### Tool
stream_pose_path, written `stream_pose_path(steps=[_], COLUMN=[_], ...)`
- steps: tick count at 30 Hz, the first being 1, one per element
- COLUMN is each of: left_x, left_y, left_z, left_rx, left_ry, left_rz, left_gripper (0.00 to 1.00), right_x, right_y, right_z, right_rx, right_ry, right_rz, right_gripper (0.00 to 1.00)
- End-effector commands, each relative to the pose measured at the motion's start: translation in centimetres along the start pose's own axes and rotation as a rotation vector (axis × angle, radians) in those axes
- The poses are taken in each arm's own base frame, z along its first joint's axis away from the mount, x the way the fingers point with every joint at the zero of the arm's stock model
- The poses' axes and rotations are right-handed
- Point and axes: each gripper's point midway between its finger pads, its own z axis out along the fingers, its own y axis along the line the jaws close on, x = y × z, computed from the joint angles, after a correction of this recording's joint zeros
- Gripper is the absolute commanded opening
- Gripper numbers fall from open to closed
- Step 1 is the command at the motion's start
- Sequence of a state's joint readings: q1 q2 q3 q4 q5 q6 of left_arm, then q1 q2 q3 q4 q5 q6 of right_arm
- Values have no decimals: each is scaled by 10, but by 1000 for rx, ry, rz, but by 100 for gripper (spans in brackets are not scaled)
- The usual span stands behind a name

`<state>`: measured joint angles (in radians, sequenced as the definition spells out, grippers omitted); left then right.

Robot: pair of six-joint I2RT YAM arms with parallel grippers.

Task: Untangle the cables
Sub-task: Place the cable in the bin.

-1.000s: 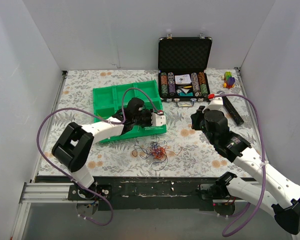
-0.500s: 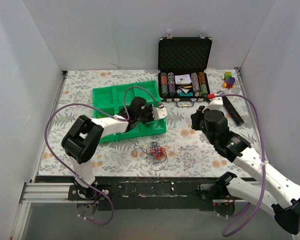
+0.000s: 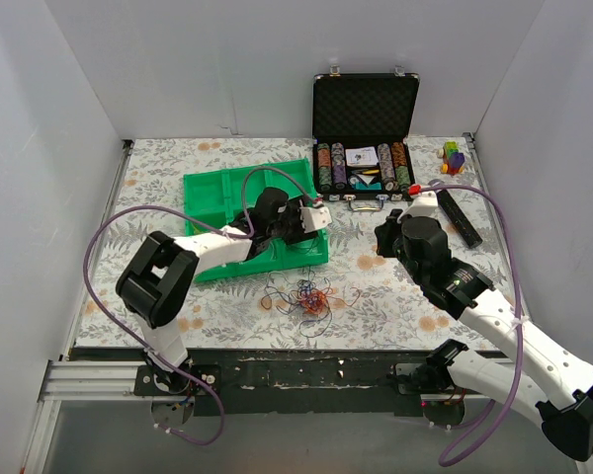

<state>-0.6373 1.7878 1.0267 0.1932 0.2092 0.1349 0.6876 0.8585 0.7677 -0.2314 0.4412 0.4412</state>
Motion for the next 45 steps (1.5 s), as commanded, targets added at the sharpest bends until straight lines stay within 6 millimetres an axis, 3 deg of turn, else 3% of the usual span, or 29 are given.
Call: stream_pose_path(steps=[1, 9, 11, 15, 18, 21, 23, 27, 31, 35, 37, 40, 45], left_x=[-65, -98, -91, -79, -71, -84, -98, -114, -114, -93, -84, -70, -49], left_y=[32, 23, 9, 4, 22, 48, 45, 16, -39, -112, -137, -156, -159], left_z=[-34, -79, -85, -84, -72, -73, -81, -104, -134, -157, -164, -165, -157], left_rx=[-49, 18, 65, 67, -35, -124, -78, 41, 239, 392, 440, 486, 475], left_ry=[-150, -213, -181, -139, -103, -143, -198, -283, -287, -263, -244, -200, -141], left_rz=[-35, -78, -88, -95, -159, -203, -186, -125, -117, -33, -20, -24, 41], left_gripper=[57, 66, 68, 66, 63, 61, 63, 70, 73, 74, 75, 75, 73], right_x=[-11, 3, 4, 6, 8, 13, 16, 31, 63, 93, 100, 102, 94], right_y=[6, 0, 1, 3, 5, 6, 6, 14, 26, 30, 30, 33, 36], right_z=[0, 2, 3, 4, 3, 4, 4, 5, 4, -2, -6, -11, -19], right_rx=[-25, -3, -6, -15, -30, -39, -43, -99, -194, -266, -276, -301, -321], right_ry=[-37, 0, 6, 17, 24, 41, 50, 90, 174, 222, 237, 239, 221], right_rz=[15, -1, 2, 3, 6, 0, -3, 1, 27, 62, 69, 79, 80], right_gripper=[6, 9, 9, 10, 10, 10, 10, 13, 21, 34, 41, 46, 50])
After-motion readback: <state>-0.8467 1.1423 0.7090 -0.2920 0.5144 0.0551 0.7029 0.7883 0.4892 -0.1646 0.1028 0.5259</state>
